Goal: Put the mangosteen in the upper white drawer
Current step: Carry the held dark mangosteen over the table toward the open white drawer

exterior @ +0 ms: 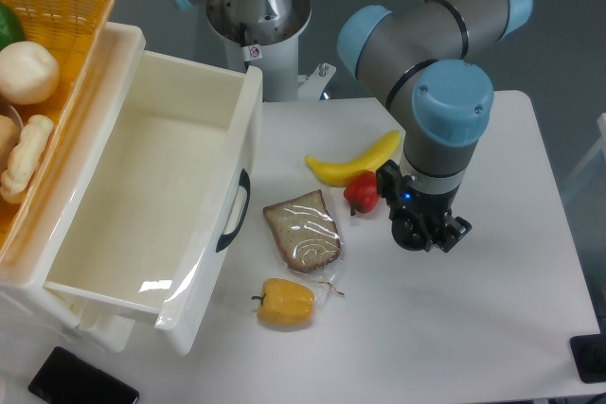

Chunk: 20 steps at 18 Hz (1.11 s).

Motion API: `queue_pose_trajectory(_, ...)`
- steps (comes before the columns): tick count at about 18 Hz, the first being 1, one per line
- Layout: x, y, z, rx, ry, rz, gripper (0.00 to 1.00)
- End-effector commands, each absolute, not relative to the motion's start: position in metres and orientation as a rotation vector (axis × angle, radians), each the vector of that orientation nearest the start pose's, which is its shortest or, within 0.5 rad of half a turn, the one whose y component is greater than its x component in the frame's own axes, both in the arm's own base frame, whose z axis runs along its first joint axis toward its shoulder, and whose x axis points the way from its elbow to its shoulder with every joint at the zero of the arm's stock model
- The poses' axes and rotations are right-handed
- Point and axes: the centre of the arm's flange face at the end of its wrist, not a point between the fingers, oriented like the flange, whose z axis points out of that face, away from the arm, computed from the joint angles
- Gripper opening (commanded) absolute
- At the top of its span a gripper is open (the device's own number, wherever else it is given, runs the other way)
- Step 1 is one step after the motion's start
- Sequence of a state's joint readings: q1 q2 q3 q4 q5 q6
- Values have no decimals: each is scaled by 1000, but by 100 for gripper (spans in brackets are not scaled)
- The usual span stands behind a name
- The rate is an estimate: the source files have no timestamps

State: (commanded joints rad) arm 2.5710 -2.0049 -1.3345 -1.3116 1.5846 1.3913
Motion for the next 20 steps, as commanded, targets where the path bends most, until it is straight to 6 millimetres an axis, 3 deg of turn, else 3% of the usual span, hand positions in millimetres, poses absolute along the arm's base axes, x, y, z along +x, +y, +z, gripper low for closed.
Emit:
queue_pose_trajectory(6,-482,473,384,-3070,584,94,1)
queue_pose_trajectory(10,-462,467,418,-3001,556,119,0)
queue_pose_trajectory(17,-404,464,486,-2791,507,126,1)
queue_pose_trajectory(20,-371,487,496,-2762,495,106,4)
